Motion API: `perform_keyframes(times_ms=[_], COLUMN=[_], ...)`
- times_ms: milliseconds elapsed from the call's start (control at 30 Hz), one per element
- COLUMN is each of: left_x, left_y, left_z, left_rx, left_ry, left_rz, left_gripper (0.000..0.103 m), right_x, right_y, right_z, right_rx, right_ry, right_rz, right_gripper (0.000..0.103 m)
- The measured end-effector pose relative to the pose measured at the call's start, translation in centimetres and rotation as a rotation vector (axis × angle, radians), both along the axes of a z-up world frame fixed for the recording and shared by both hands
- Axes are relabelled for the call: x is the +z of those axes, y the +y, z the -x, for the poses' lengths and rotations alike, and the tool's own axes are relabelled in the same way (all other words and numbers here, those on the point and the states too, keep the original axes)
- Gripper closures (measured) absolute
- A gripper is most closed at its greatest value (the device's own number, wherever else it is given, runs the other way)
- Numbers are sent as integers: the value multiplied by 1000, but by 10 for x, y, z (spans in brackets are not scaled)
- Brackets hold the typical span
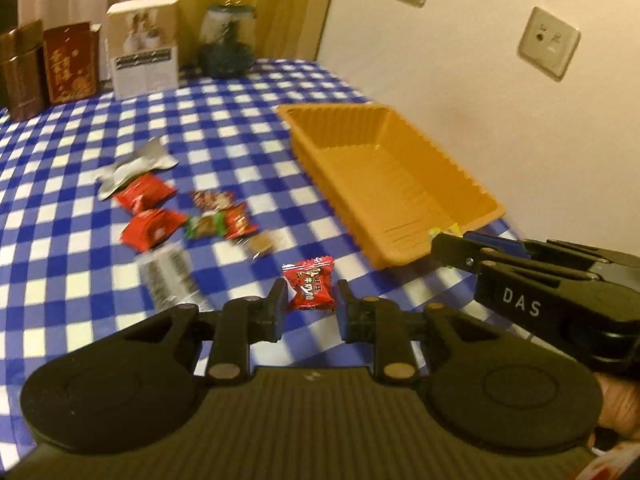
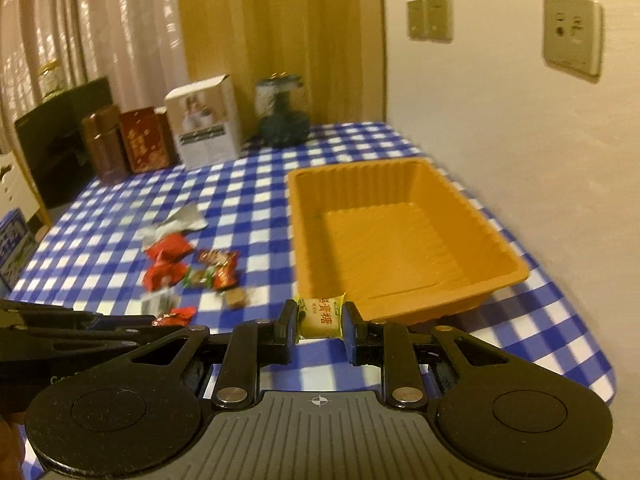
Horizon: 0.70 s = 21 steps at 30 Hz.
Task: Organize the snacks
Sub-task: 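Carry both candies into the orange tray and open both grippers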
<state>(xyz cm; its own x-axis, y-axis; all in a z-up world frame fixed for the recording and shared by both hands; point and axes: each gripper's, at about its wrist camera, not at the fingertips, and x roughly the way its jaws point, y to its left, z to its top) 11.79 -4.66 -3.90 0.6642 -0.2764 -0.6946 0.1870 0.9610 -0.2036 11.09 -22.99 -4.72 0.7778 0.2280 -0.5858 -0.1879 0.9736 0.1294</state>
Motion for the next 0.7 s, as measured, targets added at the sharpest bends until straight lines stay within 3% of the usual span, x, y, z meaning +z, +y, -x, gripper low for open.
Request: perform_keyframes(times_ms=[367, 700], left_x=[27, 20], left_y=[-45, -76], left_z=[-34, -66], left_rx=[-59, -93], left_ry=[-63, -44], left_rz=[21, 25], left_gripper=[81, 81], right_x=[18, 18], right_y=[-53, -82], right_z=[-31, -63], right_rx=[-104, -136], right_ry=[-37, -24], right_rz=[-15, -34], right_gripper=[79, 79])
